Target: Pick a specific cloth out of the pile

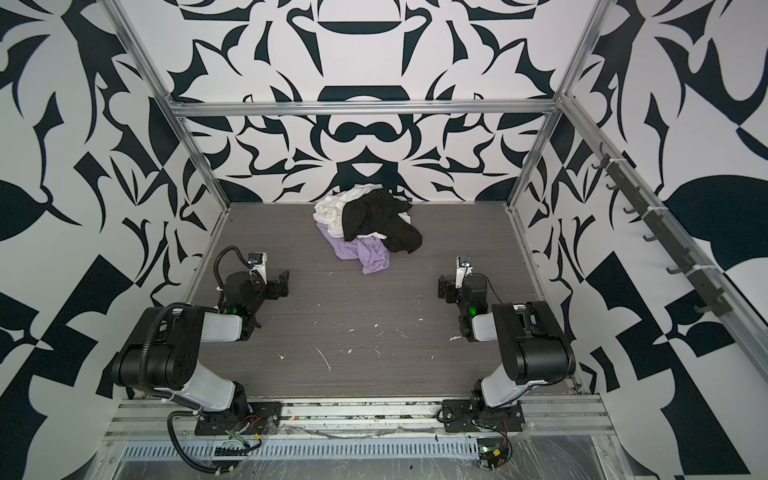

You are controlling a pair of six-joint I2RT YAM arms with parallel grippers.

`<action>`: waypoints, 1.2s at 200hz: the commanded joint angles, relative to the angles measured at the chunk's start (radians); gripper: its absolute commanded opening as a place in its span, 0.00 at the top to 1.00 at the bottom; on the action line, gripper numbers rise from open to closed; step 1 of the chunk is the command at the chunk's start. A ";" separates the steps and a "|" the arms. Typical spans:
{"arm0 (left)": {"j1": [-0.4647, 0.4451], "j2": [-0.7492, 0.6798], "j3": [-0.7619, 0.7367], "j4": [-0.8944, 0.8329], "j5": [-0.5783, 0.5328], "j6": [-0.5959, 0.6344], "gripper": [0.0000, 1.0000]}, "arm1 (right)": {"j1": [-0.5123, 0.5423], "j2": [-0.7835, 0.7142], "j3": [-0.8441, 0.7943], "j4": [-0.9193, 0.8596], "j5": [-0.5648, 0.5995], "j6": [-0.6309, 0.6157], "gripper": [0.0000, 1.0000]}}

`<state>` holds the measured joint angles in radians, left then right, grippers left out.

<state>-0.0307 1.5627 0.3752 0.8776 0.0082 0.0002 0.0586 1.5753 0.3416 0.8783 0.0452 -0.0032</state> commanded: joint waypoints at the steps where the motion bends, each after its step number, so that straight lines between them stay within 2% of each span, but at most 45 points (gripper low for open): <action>1: 0.003 0.002 0.012 0.010 0.007 0.006 0.01 | -0.002 -0.017 0.028 0.010 -0.002 -0.006 0.01; 102: 0.002 -0.004 0.003 0.022 0.010 0.011 0.01 | -0.004 -0.027 0.013 0.025 0.014 0.003 0.01; 135: 0.002 -0.004 0.004 0.019 0.007 0.009 0.01 | -0.019 -0.023 0.012 0.033 -0.019 0.011 0.01; 192: -0.006 -0.010 0.007 0.015 -0.020 0.008 0.01 | -0.019 -0.033 0.013 0.028 0.042 0.038 0.01; 211: -0.031 -0.098 0.072 -0.172 -0.142 -0.007 0.01 | -0.019 -0.123 0.017 -0.059 0.118 0.070 0.01; 222: -0.032 -0.139 0.109 -0.269 -0.154 -0.017 0.01 | -0.019 -0.185 0.049 -0.183 0.138 0.082 0.00; 240: -0.033 -0.189 0.156 -0.384 -0.150 -0.028 0.01 | -0.017 -0.250 0.127 -0.391 0.251 0.129 0.01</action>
<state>-0.0586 1.4559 0.4511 0.6746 -0.0902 -0.0044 0.0406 1.4239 0.3588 0.7235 0.1478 0.0544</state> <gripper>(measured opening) 0.992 0.994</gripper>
